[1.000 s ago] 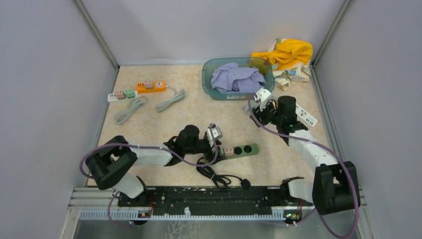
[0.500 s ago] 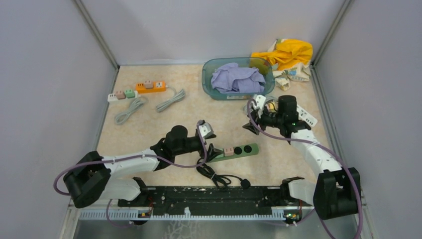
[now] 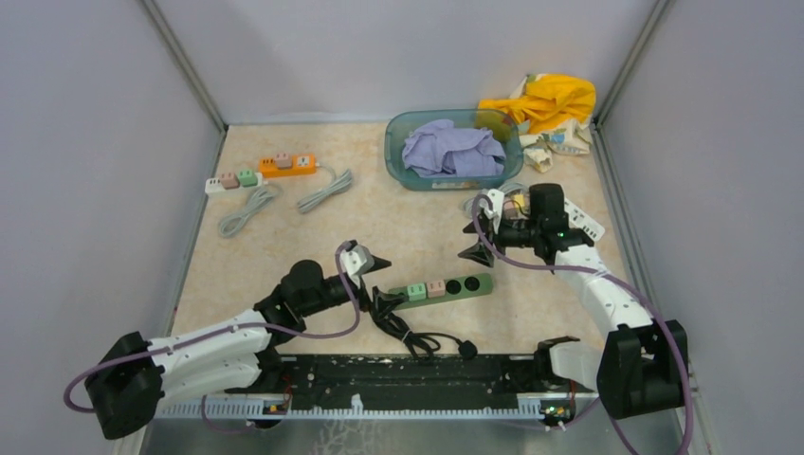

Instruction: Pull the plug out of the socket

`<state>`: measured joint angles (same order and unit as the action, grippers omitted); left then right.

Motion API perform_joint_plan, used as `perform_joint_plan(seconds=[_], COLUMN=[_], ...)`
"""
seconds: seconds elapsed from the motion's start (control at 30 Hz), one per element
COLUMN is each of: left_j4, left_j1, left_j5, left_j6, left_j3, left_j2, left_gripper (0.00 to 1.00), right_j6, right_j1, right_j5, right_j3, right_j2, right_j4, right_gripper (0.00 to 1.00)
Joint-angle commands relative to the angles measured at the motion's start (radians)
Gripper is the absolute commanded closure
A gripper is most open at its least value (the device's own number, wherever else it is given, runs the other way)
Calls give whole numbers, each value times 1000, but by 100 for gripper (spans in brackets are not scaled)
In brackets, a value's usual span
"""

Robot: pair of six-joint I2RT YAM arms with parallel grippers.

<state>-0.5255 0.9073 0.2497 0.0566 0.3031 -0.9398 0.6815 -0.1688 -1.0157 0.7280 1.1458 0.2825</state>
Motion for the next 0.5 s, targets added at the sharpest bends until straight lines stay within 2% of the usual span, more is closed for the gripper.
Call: perform_joint_plan(seconds=[0.0, 0.47], left_j4=[-48, -103], left_j1=[-5, -6], left_j5=[-14, -18], left_j6=[48, 94], left_j3=[-46, -99], left_j2=[60, 70], left_gripper=[0, 0], right_j6=[79, 248], right_j1=[6, -26], right_j5=[-114, -222], right_j3=[50, 39], right_j2=[-23, -7], right_j4=[42, 160], right_gripper=[39, 30])
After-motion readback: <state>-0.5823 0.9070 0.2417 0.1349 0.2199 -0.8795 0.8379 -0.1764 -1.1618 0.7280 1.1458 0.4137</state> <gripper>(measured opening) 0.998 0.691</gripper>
